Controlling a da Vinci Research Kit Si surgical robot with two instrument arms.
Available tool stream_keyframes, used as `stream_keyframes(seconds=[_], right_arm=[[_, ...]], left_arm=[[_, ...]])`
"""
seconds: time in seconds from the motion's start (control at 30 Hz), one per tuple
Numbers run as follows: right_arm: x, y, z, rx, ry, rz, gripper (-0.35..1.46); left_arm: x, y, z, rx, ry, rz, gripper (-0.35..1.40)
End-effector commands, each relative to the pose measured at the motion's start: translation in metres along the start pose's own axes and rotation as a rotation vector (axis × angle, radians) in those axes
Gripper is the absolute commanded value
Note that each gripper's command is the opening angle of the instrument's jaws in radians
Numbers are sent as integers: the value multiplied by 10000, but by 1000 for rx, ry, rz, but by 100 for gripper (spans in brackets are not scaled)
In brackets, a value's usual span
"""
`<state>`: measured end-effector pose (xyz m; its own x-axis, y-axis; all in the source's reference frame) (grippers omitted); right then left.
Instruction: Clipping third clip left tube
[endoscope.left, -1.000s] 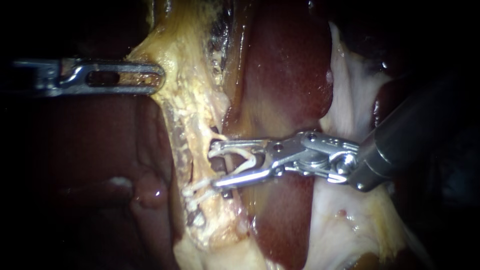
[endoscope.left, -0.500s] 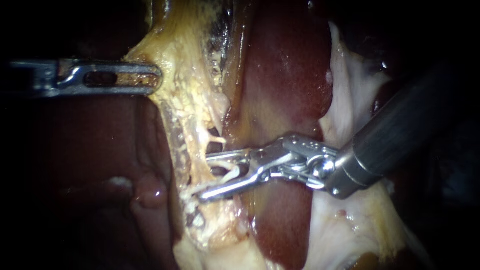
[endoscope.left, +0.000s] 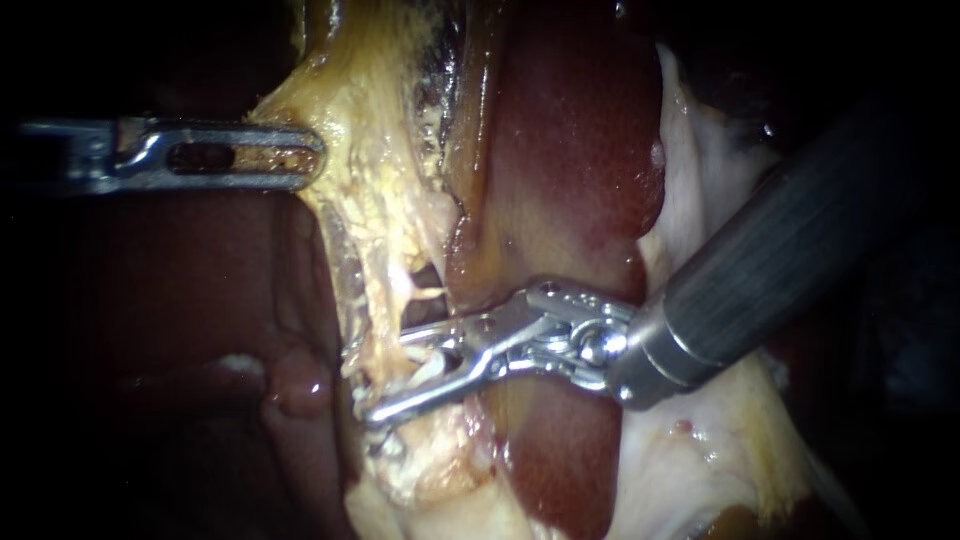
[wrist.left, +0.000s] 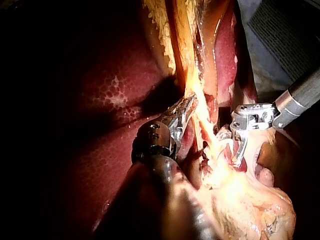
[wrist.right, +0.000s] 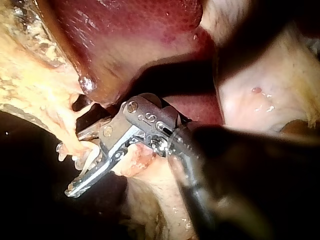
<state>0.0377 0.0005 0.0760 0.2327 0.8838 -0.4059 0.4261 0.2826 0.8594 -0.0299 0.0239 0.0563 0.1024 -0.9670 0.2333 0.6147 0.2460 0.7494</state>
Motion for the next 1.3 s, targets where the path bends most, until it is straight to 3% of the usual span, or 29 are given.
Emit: stream_keyframes(seconds=[0.03,0.17,0.47,0.8,1.0,1.07,1.1,1.17,1.3], right_arm=[[3,-1,0,5,7,-1,55],[16,2,0,9,41,3,54],[40,22,5,-61,114,11,54],[71,15,-3,-122,169,52,51],[72,16,-5,-128,165,119,42],[72,18,-8,-135,169,132,30],[72,19,-10,-140,170,150,14],[70,20,-17,-151,173,193,-35],[69,26,-27,-138,146,203,-35]], left_arm=[[0,0,0,0,0,0,-35],[0,0,0,0,0,0,-35],[0,0,0,0,0,0,-35],[0,0,0,0,0,0,-35],[0,0,0,0,0,0,-35],[0,0,0,0,0,0,-35],[0,0,0,0,0,0,-35],[0,0,0,0,0,0,-35],[0,-1,0,0,0,0,-35]])
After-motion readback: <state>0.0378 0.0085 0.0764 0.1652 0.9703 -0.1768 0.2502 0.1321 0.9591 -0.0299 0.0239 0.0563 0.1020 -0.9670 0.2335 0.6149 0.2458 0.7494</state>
